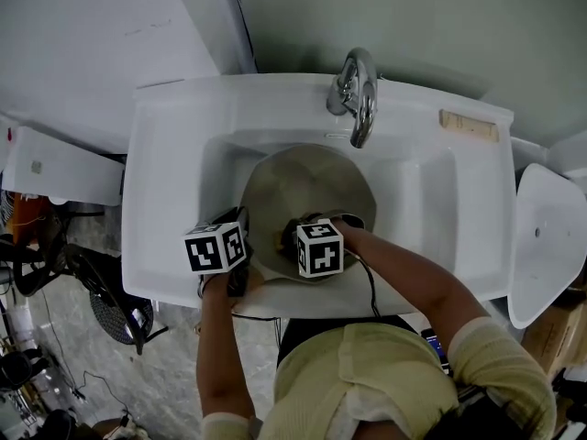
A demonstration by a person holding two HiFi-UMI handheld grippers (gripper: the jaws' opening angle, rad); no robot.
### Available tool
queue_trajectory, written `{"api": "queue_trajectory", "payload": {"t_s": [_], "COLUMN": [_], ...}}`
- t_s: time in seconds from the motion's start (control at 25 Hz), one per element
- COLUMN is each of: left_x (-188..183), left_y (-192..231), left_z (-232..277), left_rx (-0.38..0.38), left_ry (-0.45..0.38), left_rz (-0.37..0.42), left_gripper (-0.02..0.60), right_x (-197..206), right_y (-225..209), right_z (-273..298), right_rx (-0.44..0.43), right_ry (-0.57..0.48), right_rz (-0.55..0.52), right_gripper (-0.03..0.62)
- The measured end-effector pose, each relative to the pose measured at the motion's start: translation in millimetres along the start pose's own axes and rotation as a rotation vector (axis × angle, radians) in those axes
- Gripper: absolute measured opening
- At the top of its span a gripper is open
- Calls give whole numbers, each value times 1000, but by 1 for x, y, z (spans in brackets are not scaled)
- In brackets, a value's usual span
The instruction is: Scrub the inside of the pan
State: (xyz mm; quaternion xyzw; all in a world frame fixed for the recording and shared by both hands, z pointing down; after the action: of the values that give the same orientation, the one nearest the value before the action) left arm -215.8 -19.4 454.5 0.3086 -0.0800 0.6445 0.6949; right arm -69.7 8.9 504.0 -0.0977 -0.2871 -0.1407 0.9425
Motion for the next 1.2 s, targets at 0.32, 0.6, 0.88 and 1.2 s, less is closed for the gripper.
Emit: {"api": "queue_trajectory", "payload": {"t_s": [0.32, 0.6, 0.88, 1.2], "left_x": [0, 0, 1, 0], "left_y": [-1, -1, -1, -2], "left_z": [0, -1, 0, 0], "left_rx": [-5, -6, -8, -10], "left_ry": [4, 4, 2, -1], "left_rz": [8, 9, 10, 13], "left_gripper": [91, 91, 91, 91], "right_x": [11, 32, 51, 68], "right_y": [17, 25, 21, 5], "right_z": [-7, -17, -25, -31], "right_rx": [-98, -162, -169, -118], "right_ry": [98, 204, 335, 467], "right_rz": [-31, -27, -35, -36], "right_gripper": [63, 63, 63, 63]}}
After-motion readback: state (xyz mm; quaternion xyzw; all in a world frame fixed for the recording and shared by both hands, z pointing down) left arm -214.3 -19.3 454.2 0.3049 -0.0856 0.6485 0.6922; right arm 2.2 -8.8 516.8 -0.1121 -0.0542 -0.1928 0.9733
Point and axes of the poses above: the fingertips, and each gripper's own axes: z forward along the fingers, y to its left, x out of its underside, the point moved 9 cm from there along -z, backward along the fingers, and after that the axes turned 2 degrees about -z, right-handed, at the moved point
